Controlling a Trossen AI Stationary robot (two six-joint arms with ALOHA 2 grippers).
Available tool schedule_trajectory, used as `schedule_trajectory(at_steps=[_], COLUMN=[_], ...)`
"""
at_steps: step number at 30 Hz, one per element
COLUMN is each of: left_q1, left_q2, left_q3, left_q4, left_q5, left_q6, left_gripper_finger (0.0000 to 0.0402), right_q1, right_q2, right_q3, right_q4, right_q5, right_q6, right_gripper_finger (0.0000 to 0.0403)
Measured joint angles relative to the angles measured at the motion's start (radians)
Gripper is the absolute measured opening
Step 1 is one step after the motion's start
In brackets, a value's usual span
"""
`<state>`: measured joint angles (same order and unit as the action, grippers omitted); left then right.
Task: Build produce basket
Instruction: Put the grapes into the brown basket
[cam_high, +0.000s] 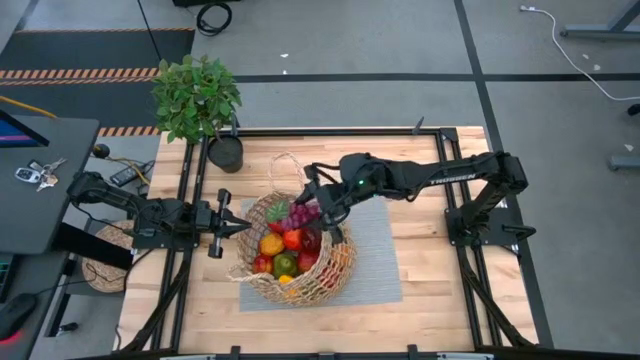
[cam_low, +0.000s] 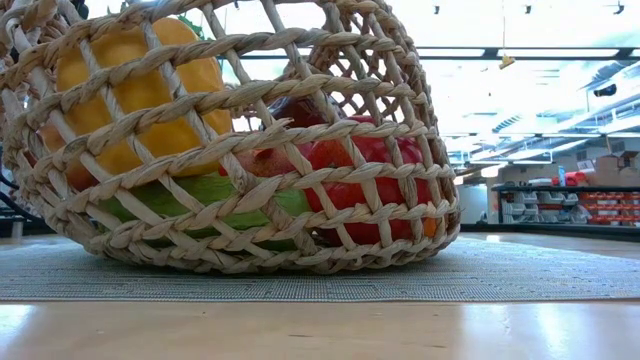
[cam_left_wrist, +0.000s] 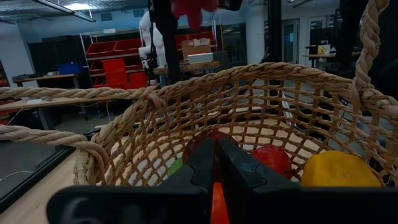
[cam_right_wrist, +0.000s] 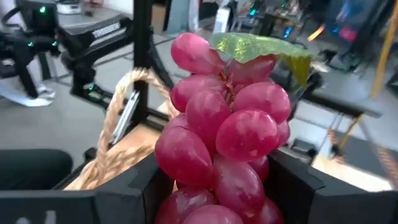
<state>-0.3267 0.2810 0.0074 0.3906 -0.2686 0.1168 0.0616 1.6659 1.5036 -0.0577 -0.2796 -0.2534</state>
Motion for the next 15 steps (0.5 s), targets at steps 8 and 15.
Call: schedule_trajectory(at_steps=[8, 15], left_q1=[0.0, 0.0], left_q2=[0.0, 0.0], left_q3=[0.0, 0.0], left_q4=[-0.001, -0.001], left_q5=[0.0, 0.0], left_q6=[0.0, 0.0], left_gripper_finger=[0.0036, 0.0029], right_q1=[0.047, 0.092], right_q2=[0.036, 0.023], right_q3=[0.002, 0.086], right_q4=[-0.098, -0.251], right_q5=[-0.052, 0.021], right_q6=[-0.024, -0.072], right_gripper_finger=[0.0214, 0.0214])
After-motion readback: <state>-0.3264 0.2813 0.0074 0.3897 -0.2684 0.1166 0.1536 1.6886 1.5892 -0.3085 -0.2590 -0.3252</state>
